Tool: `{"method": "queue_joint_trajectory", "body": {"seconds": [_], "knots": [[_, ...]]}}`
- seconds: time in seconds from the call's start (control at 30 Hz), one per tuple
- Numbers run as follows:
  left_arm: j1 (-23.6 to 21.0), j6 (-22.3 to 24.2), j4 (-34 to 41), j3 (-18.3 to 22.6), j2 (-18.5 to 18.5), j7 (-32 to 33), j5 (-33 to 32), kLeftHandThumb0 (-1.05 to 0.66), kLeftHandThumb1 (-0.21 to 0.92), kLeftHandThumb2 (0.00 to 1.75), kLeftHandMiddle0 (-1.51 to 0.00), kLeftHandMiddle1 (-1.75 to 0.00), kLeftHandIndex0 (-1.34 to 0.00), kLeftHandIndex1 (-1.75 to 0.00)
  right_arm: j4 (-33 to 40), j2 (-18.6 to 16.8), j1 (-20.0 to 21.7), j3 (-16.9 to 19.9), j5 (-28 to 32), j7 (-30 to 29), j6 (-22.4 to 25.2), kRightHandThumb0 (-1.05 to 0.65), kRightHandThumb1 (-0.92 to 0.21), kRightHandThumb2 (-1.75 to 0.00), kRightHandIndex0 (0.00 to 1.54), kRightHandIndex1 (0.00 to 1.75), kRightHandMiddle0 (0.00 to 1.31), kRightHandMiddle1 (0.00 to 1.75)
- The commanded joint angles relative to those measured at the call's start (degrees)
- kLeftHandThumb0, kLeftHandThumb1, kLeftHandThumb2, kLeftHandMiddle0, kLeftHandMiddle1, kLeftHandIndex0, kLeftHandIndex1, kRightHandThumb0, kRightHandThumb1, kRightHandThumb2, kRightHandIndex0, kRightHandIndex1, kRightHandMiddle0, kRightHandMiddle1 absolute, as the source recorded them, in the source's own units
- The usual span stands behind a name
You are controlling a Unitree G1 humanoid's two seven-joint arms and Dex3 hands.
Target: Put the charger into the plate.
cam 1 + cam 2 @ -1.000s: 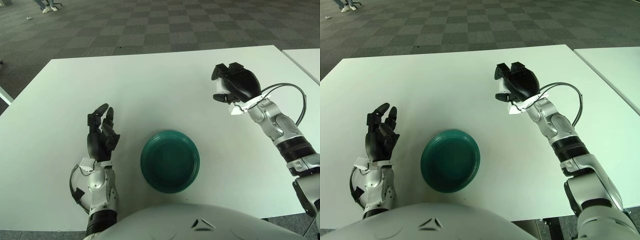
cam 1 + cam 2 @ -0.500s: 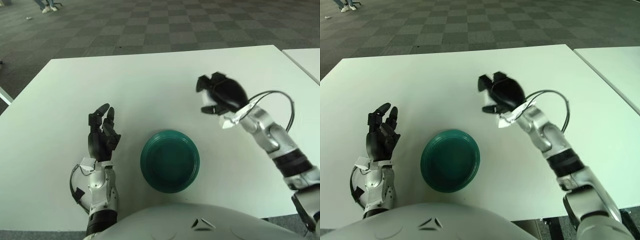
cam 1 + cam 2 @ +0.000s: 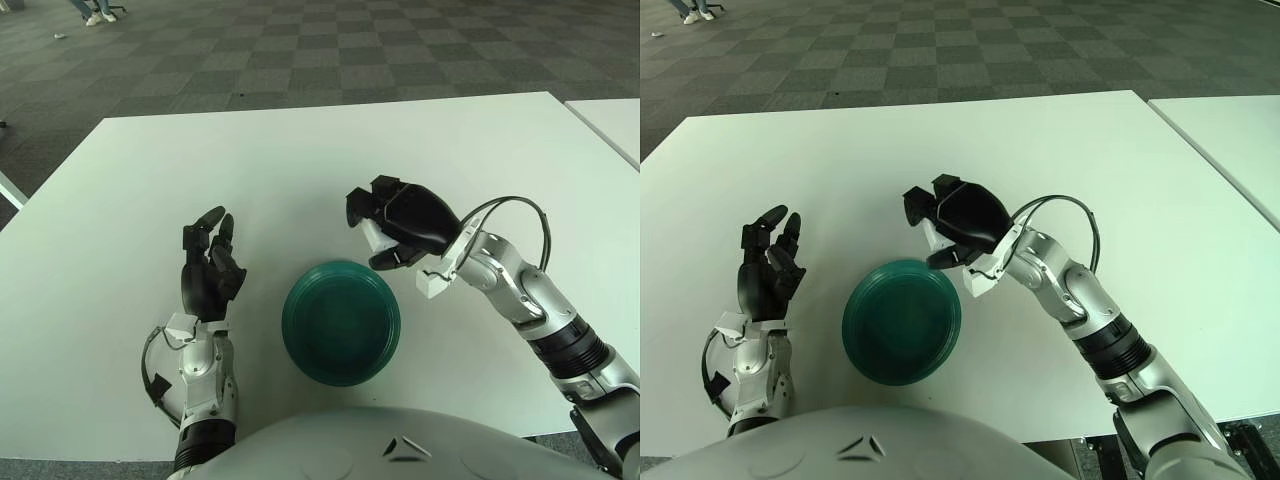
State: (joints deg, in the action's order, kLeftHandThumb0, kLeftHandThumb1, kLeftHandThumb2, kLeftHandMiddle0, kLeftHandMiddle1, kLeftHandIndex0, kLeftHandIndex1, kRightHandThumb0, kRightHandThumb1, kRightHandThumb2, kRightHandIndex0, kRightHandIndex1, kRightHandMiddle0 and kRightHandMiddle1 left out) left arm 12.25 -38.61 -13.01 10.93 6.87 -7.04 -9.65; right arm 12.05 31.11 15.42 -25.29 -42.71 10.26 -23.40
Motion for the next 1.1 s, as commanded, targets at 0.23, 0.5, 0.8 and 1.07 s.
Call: {"method": "queue_joint_trajectory", "body": {"seconds": [0.23, 0.5, 0.8, 1.07], "knots": [[7.67, 0.6, -9.69, -2.04, 6.42, 2.12, -0.18, -0.88, 0.92, 0.92, -0.35, -0.03, 0.0, -1.06, -1.35, -1.06, -1.26, -2.82, -0.88, -0.35, -8.34, -0.45, -0.42, -1.19, 1.1, 1.75, 0.53, 1.75], [7.35, -0.19, -10.23, -2.85, 7.33, 4.02, 1.42, -0.89, 0.92, 0.92, -0.37, -0.04, -0.03, -1.11, -6.2, -1.95, -0.92, -4.9, -5.53, -4.52, -13.1, -0.45, -0.39, -1.22, 1.13, 1.75, 0.55, 1.75], [7.89, 0.58, -8.69, -5.16, 8.38, 6.93, 4.1, -0.91, 0.92, 0.93, -0.41, -0.06, -0.04, -1.13, -9.19, -1.82, 1.61, -5.23, -7.08, -5.61, -18.1, -0.46, -0.36, -1.26, 1.11, 1.75, 0.57, 1.75], [8.12, 0.92, -7.77, -7.26, 8.19, 10.29, 6.77, -0.9, 0.92, 0.94, -0.43, -0.08, -0.07, -1.14, -8.93, 0.15, 2.98, -5.47, -5.8, -1.84, -21.71, -0.44, -0.44, -1.16, 1.11, 1.75, 0.52, 1.75]]}}
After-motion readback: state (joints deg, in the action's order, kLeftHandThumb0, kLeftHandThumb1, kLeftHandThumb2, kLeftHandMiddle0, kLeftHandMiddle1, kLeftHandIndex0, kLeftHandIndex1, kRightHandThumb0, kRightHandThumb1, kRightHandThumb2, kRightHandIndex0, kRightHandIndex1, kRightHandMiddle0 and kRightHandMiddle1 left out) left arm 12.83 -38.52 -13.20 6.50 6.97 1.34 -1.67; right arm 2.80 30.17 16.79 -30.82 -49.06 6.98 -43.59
